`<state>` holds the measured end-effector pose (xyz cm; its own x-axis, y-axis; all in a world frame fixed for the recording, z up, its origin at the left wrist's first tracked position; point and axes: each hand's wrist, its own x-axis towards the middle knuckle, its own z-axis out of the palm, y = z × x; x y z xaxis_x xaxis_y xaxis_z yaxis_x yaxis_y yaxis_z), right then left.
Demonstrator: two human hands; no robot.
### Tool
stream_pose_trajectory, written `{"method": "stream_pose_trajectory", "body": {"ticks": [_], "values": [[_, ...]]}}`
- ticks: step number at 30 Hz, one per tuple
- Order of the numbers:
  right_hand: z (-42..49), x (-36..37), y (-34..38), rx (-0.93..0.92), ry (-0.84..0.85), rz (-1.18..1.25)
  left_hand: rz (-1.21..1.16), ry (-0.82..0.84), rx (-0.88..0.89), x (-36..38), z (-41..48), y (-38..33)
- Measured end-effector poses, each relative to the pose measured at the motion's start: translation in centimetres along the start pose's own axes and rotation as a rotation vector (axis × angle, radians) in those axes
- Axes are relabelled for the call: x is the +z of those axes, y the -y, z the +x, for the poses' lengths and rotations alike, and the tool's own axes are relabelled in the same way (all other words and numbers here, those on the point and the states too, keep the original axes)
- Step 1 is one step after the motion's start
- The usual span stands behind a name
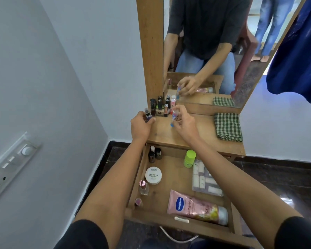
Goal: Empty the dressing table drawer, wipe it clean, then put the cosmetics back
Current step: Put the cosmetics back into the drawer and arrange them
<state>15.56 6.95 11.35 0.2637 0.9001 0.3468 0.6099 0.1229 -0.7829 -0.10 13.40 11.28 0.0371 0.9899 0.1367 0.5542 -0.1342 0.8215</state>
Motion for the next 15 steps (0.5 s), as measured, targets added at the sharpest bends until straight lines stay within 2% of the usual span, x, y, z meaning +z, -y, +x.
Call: {"method": "stream_pose_trajectory", "body": {"ticks": [4, 10, 15], "values": [[-4.8, -0.2, 2.4, 0.011, 0.026, 0.174, -0.093, -0.005, 0.002, -1.8, -2.3, 0.9], [-14.5, 0.8, 2.3, 0.034, 0.41, 0.181, -0.147, 0.061, -0.003, -4.4, -8.0, 3.2], [-18.2, 2.9, 1.7, 0.099, 0.657, 0.135, -0.129, 0.091, -0.021, -6.3, -13.0, 4.0]]}}
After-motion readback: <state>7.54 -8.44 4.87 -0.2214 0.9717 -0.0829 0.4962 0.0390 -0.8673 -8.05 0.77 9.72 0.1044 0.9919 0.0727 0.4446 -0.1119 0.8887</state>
